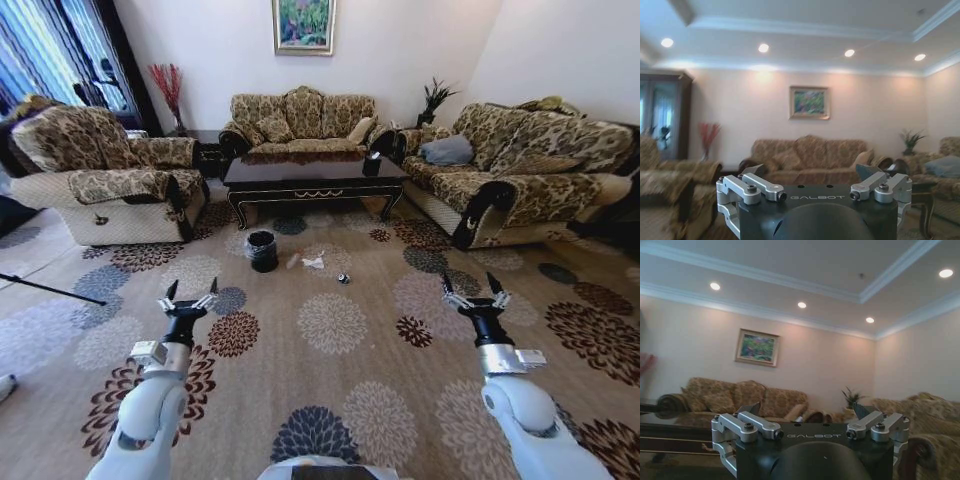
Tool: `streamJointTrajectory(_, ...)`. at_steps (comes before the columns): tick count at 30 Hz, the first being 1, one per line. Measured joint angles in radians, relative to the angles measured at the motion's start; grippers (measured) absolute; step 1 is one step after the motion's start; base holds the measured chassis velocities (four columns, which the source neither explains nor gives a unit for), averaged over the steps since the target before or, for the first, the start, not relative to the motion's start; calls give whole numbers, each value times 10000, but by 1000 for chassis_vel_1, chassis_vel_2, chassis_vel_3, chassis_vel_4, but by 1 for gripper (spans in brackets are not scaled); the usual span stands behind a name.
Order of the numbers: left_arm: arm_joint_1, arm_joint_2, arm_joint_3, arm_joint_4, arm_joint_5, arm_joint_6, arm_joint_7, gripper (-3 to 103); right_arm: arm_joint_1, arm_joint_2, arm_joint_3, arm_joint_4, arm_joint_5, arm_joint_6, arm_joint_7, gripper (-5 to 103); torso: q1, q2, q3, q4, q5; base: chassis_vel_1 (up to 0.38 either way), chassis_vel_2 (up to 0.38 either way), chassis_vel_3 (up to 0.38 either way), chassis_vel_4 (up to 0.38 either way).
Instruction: Move to the front of the table and pick up the trash from the floor, then place it into the trash bin.
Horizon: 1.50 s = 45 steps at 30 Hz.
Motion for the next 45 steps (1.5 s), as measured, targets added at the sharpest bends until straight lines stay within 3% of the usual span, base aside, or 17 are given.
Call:
streamJointTrajectory(3, -169, 197, -76, 150, -73, -351, 247, 100, 9, 75, 27, 30, 19, -262, 593, 100, -60, -160, -91, 1, -1, 0, 0, 0, 0)
streamJointTrajectory(9, -229, 294, -352, -59, -462, -356, 182, 100, 53, -41, 315, 199, 33, -6, 520, 100, -155, -363, -204, 2, -1, 0, 0, 0, 0)
streamJointTrajectory(14, -170, 283, -423, -198, -436, -294, 98, 100, 110, -64, 488, 302, -904, 315, 507, 100, -246, -582, -330, 2, -2, 0, 0, 0, 0)
streamJointTrajectory(15, -143, 248, -402, -205, -391, -280, 85, 100, 90, -54, 481, 298, -916, 506, 234, 100, -268, -633, -358, 2, -1, 0, 0, 0, 0)
streamJointTrajectory(17, -80, 167, -348, -227, -284, -264, 49, 100, -87, -85, 378, 305, -158, 1104, -1264, 100, -322, -755, -430, 3, -1, 0, 0, 0, 0)
streamJointTrajectory(18, -80, 167, -348, -227, -284, -264, 49, 100, -87, -85, 378, 305, -158, 1104, -1264, 100, -322, -755, -430, 3, -1, 0, 0, 0, 0)
streamJointTrajectory(20, -47, 134, -302, -271, -237, -257, 36, 100, -229, -144, 286, 434, 489, 1379, -2795, 100, -382, -888, -504, 2, -3, 0, 0, 0, 0)
streamJointTrajectory(23, -30, 139, -300, -306, -196, -228, 18, 100, -295, -182, 185, 624, 756, 1106, -3271, 100, -440, -1035, -590, 3, -2, 0, 0, 0, 0)
streamJointTrajectory(25, -26, 142, -303, -312, -191, -223, 13, 100, -317, -187, 165, 668, 793, 958, -3226, 100, -450, -1060, -604, 3, -2, 0, 0, 0, 0)
streamJointTrajectory(26, -6, 153, -325, -331, -164, -211, 0, 100, -406, -206, 122, 809, 894, 375, -2904, 100, -481, -1141, -655, 3, -2, 0, 0, 0, 0)
streamJointTrajectory(30, 34, 143, -337, -364, -77, -207, -11, 100, -566, -258, 84, 944, 976, -264, -2494, 100, -544, -1305, -758, 2, -1, 0, 0, 0, 0)
streamJointTrajectory(39, 100, 42, -330, -382, 67, -180, -35, 100, -753, -265, 30, 1254, 404, -1051, -1582, 100, -710, -1714, -1001, 2, -2, 0, 0, 0, 0)
streamJointTrajectory(45, 128, 14, -326, -404, 91, -177, -50, 100, -877, -344, 12, 1255, 303, -1019, -1674, 100, -781, -1896, -1112, 2, -2, 0, 0, 0, 0)
